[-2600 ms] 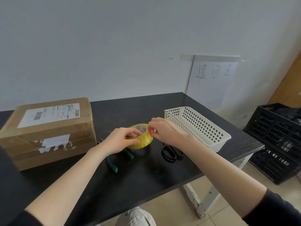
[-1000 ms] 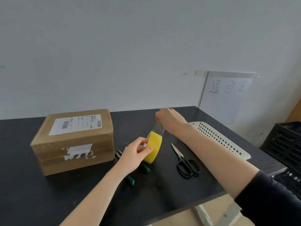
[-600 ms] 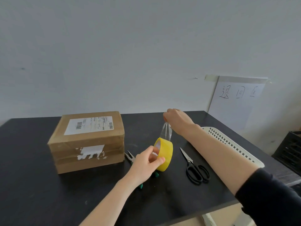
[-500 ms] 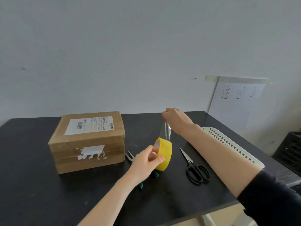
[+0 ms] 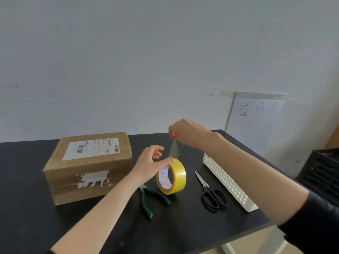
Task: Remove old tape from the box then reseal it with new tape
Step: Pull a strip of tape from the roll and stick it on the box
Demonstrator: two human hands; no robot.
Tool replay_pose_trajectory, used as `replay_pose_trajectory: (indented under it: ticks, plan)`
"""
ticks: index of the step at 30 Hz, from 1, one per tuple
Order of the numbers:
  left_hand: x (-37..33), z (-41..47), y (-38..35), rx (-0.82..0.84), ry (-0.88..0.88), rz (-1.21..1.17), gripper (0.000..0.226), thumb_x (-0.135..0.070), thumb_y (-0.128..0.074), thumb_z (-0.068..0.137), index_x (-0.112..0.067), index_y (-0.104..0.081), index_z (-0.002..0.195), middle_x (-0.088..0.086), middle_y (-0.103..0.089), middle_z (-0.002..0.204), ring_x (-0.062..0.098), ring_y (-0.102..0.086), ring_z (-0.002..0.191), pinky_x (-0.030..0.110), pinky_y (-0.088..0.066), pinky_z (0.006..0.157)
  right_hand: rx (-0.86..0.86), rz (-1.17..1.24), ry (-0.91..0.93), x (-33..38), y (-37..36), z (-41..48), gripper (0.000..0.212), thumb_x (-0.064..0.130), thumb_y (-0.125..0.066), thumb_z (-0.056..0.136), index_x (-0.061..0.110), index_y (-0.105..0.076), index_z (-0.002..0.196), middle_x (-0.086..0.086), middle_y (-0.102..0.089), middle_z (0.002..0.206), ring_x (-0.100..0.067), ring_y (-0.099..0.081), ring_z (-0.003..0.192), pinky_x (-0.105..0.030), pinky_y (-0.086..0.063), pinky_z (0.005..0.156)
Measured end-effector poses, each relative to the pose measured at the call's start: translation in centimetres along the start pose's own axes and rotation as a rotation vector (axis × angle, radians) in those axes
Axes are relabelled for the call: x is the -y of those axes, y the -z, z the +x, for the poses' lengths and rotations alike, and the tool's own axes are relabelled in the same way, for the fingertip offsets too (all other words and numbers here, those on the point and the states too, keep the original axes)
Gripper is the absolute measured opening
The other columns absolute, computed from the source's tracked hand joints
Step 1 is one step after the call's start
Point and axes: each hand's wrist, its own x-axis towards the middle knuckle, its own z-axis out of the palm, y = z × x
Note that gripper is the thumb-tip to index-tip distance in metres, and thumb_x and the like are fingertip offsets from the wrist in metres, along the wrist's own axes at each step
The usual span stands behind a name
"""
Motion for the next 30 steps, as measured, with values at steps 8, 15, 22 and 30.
replay_pose_trajectory:
  ticks: [8, 15, 22, 30]
  plan:
    - [-3.8, 2.8, -1.0, -0.047, -0.072, 0.107, 0.030, -0.042, -0.078, 0.071, -0.022, -0.071, 0.093, -0.014, -0.072, 0.087, -0.002, -0.063, 0.088, 0.017, -0.044, 0.081, -0.041, 0.129, 0.008, 1.1, 1.6, -1.5, 0.016, 0.010, -0.050, 0.092, 0.015, -0.050, 0.108, -0.008, -0.063, 0.097, -0.026, -0.057, 0.078, -0.027, -0.038, 0.054]
    - [-4.9, 3.1, -2.1, -0.194, -0.093, 0.182, 0.015, -0.034, -0.072, 0.075, -0.021, -0.071, 0.067, -0.007, -0.070, 0.068, 0.005, -0.062, 0.071, 0.016, -0.040, 0.064, -0.127, 0.407, -0.041, 0.4, 1.3, -2.6, 0.017, 0.026, -0.066, 0.085, 0.018, -0.054, 0.095, 0.000, -0.068, 0.089, -0.022, -0.063, 0.079, -0.034, -0.052, 0.066]
    - [-5.3, 3.5, -1.3, -0.154, -0.065, 0.101, 0.010, -0.027, -0.076, 0.075, -0.018, -0.074, 0.072, -0.007, -0.072, 0.079, 0.004, -0.063, 0.080, 0.020, -0.044, 0.068, -0.197, 0.817, -0.337, -1.6, -2.3, -4.4, 0.027, 0.040, -0.066, 0.088, 0.014, -0.062, 0.095, -0.001, -0.070, 0.084, -0.017, -0.064, 0.078, -0.028, -0.052, 0.067]
    - [-5.3, 3.6, -0.9, -0.142, -0.036, 0.077, 0.013, -0.026, -0.077, 0.075, -0.016, -0.075, 0.067, -0.008, -0.073, 0.078, 0.003, -0.062, 0.082, 0.019, -0.044, 0.072, 0.377, 1.210, -0.422, -1.7, -8.5, -6.1, 0.051, 0.041, -0.076, 0.081, 0.009, -0.063, 0.119, -0.004, -0.071, 0.111, -0.013, -0.067, 0.103, -0.032, -0.055, 0.093]
